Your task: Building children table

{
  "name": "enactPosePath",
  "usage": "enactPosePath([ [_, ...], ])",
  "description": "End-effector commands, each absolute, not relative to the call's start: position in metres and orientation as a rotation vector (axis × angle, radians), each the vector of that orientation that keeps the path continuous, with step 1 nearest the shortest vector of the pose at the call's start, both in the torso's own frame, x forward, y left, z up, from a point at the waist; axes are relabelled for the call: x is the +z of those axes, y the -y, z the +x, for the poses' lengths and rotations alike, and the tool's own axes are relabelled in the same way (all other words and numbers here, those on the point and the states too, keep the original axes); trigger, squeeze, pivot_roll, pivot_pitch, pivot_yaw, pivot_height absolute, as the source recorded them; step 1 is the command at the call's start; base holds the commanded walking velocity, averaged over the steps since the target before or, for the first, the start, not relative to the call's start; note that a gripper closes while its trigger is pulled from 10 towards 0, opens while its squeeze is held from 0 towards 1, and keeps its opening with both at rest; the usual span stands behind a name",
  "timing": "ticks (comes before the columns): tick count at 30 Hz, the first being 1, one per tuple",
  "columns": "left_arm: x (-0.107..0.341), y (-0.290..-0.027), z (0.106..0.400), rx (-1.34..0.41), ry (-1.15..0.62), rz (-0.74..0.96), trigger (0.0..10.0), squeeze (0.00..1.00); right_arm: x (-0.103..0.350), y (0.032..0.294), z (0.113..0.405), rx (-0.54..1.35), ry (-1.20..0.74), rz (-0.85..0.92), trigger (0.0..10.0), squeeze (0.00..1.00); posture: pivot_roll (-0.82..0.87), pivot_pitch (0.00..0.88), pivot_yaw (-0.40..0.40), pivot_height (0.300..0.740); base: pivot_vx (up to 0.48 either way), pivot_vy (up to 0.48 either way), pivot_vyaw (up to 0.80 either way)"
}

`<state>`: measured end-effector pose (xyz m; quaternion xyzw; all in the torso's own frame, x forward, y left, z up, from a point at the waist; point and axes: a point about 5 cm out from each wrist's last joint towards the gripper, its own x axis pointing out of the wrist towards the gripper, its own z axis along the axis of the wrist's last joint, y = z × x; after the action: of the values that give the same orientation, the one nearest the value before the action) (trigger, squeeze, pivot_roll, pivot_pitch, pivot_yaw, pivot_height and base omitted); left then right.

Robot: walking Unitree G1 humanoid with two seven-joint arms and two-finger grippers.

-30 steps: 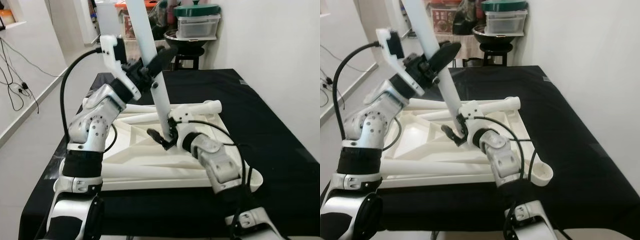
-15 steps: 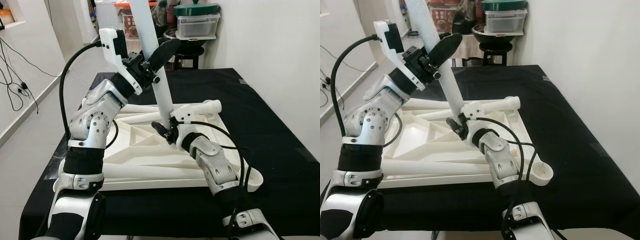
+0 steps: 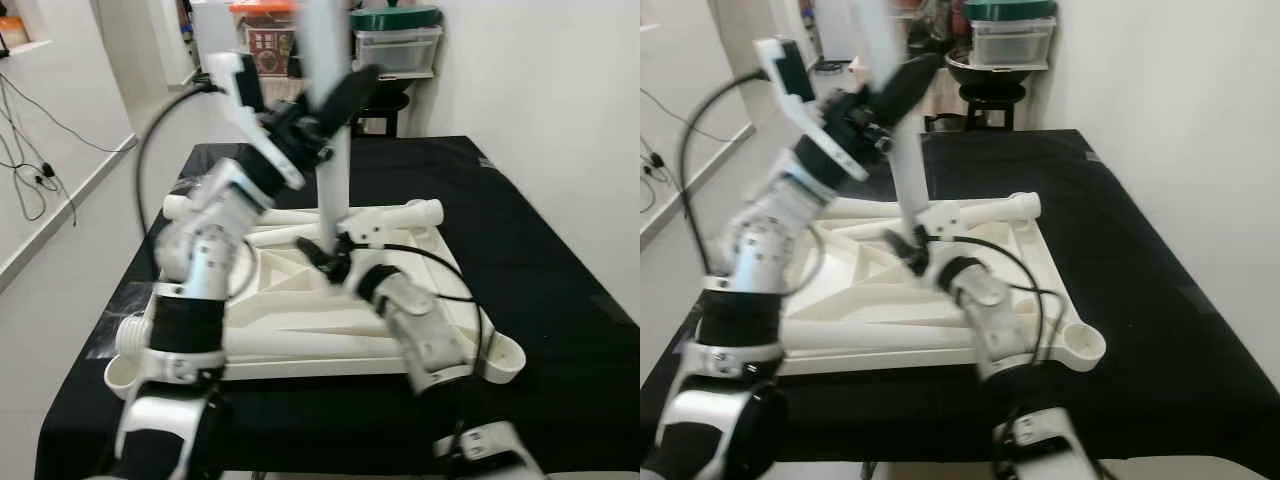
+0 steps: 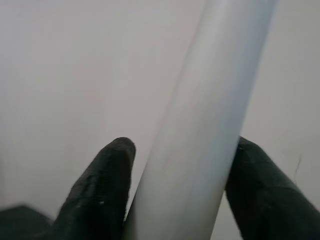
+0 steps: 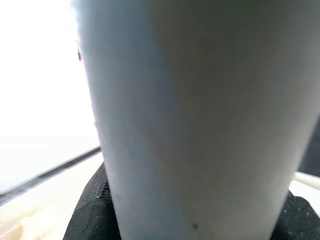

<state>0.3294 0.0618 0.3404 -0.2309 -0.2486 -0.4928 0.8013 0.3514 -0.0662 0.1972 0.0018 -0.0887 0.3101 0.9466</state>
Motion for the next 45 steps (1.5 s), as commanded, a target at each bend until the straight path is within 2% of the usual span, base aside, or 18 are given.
enactPosePath([
  [1, 0.326, -0.065, 0.334, -1.026, 0.474, -0.507, 10.0, 1.00, 0.208, 0.071, 0.354, 0.603, 0.223, 0.029, 0.0, 0.00, -0.13, 0.000, 0.031, 0.740, 0.000, 0.000, 0.00],
  [3, 0.321, -0.074, 0.336, -0.979, 0.465, -0.513, 10.0, 1.00, 0.209, 0.078, 0.356, 0.572, 0.219, 0.058, 0.0, 0.00, -0.14, 0.000, 0.027, 0.740, 0.000, 0.000, 0.00],
  [5, 0.302, -0.107, 0.341, -0.831, 0.430, -0.528, 10.0, 1.00, 0.210, 0.101, 0.360, 0.488, 0.209, 0.150, 0.0, 0.00, -0.14, 0.000, 0.020, 0.740, 0.000, 0.000, 0.00],
  [12, 0.272, -0.142, 0.335, -0.666, 0.374, -0.520, 10.0, 1.00, 0.213, 0.115, 0.358, 0.453, 0.220, 0.209, 0.0, 0.00, -0.13, 0.000, 0.007, 0.740, 0.000, 0.000, 0.00],
  [17, 0.266, -0.152, 0.333, -0.605, 0.365, -0.519, 10.0, 1.00, 0.213, 0.119, 0.357, 0.440, 0.223, 0.217, 0.0, 0.00, -0.13, 0.000, -0.002, 0.740, 0.000, 0.000, 0.00],
  [18, 0.261, -0.159, 0.333, -0.543, 0.354, -0.525, 10.0, 1.00, 0.214, 0.122, 0.356, 0.429, 0.224, 0.224, 0.7, 0.00, -0.13, 0.000, 0.000, 0.740, 0.000, 0.000, 0.00],
  [19, 0.258, -0.163, 0.333, -0.501, 0.347, -0.529, 10.0, 1.00, 0.214, 0.124, 0.356, 0.422, 0.226, 0.230, 0.7, 0.00, -0.13, 0.000, -0.001, 0.740, 0.000, 0.000, 0.00],
  [20, 0.252, -0.168, 0.333, -0.447, 0.330, -0.524, 10.0, 0.15, 0.215, 0.127, 0.355, 0.410, 0.224, 0.234, 10.0, 0.00, -0.13, 0.000, -0.003, 0.740, 0.000, 0.000, 0.00],
  [21, 0.252, -0.168, 0.333, -0.447, 0.330, -0.524, 10.0, 0.15, 0.215, 0.127, 0.355, 0.410, 0.224, 0.234, 10.0, 0.00, -0.13, 0.000, -0.003, 0.740, 0.000, 0.000, 0.00],
  [22, 0.247, -0.170, 0.333, -0.414, 0.307, -0.510, 10.0, 0.00, 0.216, 0.130, 0.355, 0.401, 0.223, 0.236, 10.0, 0.00, -0.13, 0.000, -0.002, 0.740, 0.000, 0.000, 0.00],
  [27, 0.230, -0.161, 0.322, -0.430, 0.235, -0.419, 10.0, 0.00, 0.217, 0.138, 0.352, 0.374, 0.202, 0.235, 10.0, 0.00, -0.12, 0.000, -0.002, 0.740, 0.000, 0.000, 0.00],
  [29, 0.215, -0.149, 0.313, -0.472, 0.186, -0.318, 10.0, 0.00, 0.216, 0.141, 0.347, 0.384, 0.192, 0.232, 10.0, 0.00, -0.12, 0.000, -0.003, 0.740, 0.000, 0.000, 0.00],
  [36, 0.202, -0.132, 0.298, -0.578, 0.129, -0.296, 10.0, 0.00, 0.211, 0.138, 0.338, 0.448, 0.165, 0.187, 10.0, 0.00, -0.13, 0.000, -0.005, 0.740, 0.000, -0.303, 0.00],
  [39, 0.193, -0.118, 0.281, -0.694, 0.073, -0.310, 10.0, 0.00, 0.203, 0.138, 0.328, 0.505, 0.137, 0.070, 10.0, 0.00, -0.12, 0.000, -0.011, 0.740, 0.000, -0.480, 0.00],
  [42, 0.191, -0.116, 0.278, -0.709, 0.063, -0.311, 10.0, 0.00, 0.203, 0.138, 0.326, 0.513, 0.136, 0.052, 10.0, 0.00, -0.12, 0.000, -0.012, 0.740, 0.000, -0.480, 0.00],
  [43, 0.188, -0.115, 0.276, -0.720, 0.044, -0.312, 10.0, 0.00, 0.202, 0.139, 0.324, 0.522, 0.139, 0.026, 10.0, 0.00, -0.13, 0.000, -0.012, 0.740, 0.000, -0.480, 0.00],
  [44, 0.181, -0.114, 0.273, -0.731, 0.011, -0.289, 10.0, 0.00, 0.202, 0.141, 0.321, 0.514, 0.154, -0.072, 10.0, 0.00, -0.13, 0.000, -0.015, 0.740, 0.000, -0.480, 0.00],
  [45, 0.181, -0.114, 0.273, -0.731, 0.011, -0.289, 10.0, 0.00, 0.202, 0.141, 0.321, 0.514, 0.154, -0.072, 10.0, 0.00, -0.13, 0.000, -0.015, 0.740, 0.000, -0.480, 0.00],
])
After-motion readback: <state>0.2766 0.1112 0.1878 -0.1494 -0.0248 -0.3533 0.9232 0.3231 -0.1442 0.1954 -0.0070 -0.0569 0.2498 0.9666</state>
